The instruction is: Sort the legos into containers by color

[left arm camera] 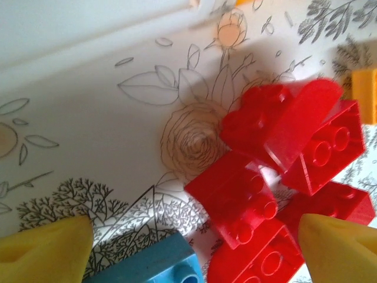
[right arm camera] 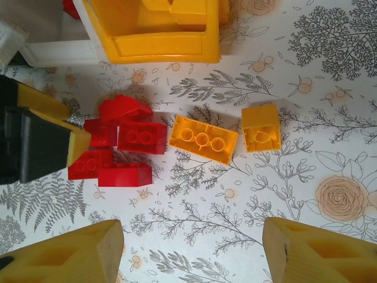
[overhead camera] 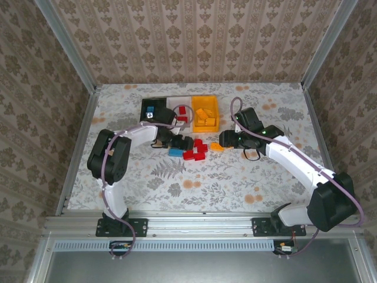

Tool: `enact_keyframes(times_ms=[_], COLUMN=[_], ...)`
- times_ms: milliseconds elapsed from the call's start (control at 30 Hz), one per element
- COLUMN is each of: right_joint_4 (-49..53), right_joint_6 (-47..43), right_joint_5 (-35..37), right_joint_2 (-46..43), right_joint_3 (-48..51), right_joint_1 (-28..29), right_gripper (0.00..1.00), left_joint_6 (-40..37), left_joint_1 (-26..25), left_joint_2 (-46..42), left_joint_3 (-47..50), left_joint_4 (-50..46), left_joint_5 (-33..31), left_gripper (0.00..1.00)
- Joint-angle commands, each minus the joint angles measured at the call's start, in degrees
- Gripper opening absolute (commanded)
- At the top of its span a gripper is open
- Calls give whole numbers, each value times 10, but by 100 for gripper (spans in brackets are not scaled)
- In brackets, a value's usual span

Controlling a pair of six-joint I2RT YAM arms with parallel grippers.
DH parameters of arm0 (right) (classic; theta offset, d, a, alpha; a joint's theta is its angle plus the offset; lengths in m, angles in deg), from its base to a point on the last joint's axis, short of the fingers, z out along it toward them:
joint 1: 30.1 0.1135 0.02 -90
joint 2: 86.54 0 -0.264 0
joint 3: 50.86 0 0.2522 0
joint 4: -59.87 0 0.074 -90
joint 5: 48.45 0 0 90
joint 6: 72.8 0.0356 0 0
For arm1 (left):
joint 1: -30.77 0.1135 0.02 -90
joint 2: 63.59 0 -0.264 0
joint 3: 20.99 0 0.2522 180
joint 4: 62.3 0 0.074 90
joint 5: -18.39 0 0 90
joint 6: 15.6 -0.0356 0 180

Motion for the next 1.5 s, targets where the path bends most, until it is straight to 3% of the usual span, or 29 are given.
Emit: enact_keyframes(times_ms=[0,367,633,833,933,1033,1233,1467], right_joint_4=[-10,-41,-40,-37,-20,15,39,46], right_joint_6=[16,40,43,50,46,32,27,20], right_joint_5=[-2,-27,-30,-75,-81,-65,-25,-16], right_joint_2=[-5,18,2,14,46,86,157,219], right_joint_3=[8,20,30,39,34,17,-23,-85], right_joint_1=[-1,0,0,9,37,73,120,142], right_gripper=[65,65,65,65,66,73,76,76], left_joint_6=[9,61,71,106,109,108,107,107], left_joint_1=[-2,-40,-84,-103,-111,-112,-109,-73], left_joint_2=[-48,-169,-123,-57,-41,-32,-57,-162], left_joint_3=[53,205,152,86,70,67,89,148], left_joint_4=[-6,19,-77,-112,-113,-112,-116,-128], left_joint_5=[12,-54,-201,-252,-253,-248,-250,-249], left_gripper=[87,81,78,76,69,64,43,41])
